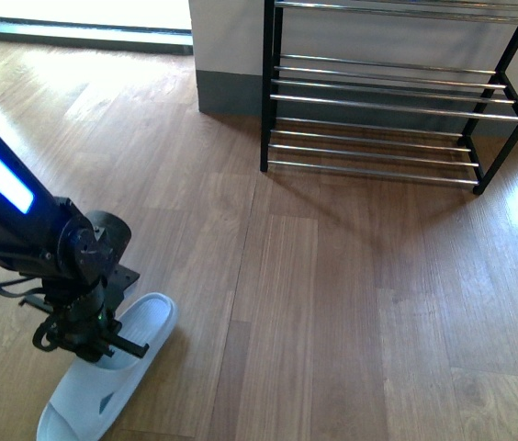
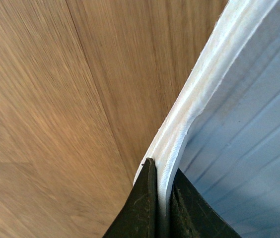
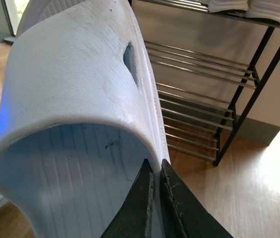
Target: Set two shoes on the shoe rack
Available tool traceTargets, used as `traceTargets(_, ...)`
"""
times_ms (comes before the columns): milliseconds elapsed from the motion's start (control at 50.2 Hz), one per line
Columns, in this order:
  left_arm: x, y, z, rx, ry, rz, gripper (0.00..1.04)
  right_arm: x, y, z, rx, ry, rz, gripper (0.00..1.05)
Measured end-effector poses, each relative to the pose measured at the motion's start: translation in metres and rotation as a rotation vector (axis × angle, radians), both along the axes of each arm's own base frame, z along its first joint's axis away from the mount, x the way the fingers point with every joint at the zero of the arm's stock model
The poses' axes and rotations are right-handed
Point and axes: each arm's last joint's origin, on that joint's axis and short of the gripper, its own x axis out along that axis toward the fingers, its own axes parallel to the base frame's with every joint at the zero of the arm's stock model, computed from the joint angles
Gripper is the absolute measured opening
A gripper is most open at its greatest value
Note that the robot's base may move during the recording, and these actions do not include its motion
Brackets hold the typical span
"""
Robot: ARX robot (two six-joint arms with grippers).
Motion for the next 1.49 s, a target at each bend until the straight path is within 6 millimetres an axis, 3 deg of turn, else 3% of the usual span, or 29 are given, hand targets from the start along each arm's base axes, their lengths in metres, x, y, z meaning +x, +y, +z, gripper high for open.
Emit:
traceTargets(139, 0.019, -0.004, 0.021, 0.095, -0.075, -0.231, 0.02, 0.0, 0.0, 0.0, 0.0, 0.0, 0.0, 0.02)
traceTargets(418, 0.03, -0.02, 0.033, 0.292, -0.185, -0.632, 0.02, 0.0, 0.0, 0.0, 0.0, 0.0, 0.0, 0.02)
traceTargets(717, 0.014, -0.051, 0.028, 0.33, -0.249, -1.057, 0.02, 0.0, 0.0, 0.0, 0.0, 0.0, 0.0, 0.02)
traceTargets(896, 0.012, -0.061, 0.029, 0.333, -0.302, -1.152, 0.02, 0.0, 0.0, 0.0, 0.0, 0.0, 0.0, 0.02)
traceTargets(1015, 0.014, -0.061, 0.031, 0.346, -0.317, -1.149, 0.25, 0.0, 0.0, 0.0, 0.0, 0.0, 0.0, 0.02)
traceTargets(1274, 0.015, -0.06, 0.03, 0.213, -0.269, -0.969, 0.62, 0.0, 0.0, 0.0, 0.0, 0.0, 0.0, 0.02)
traceTargets(1413, 0.023, -0.058, 0.052, 0.013, -0.286, -0.641, 0.91, 0.0, 0.0, 0.0, 0.0, 0.0, 0.0, 0.02)
traceTargets(1493, 0.027, -0.055, 0.069, -0.073, -0.325, -0.495, 0.97, 0.0, 0.0, 0.0, 0.0, 0.0, 0.0, 0.02)
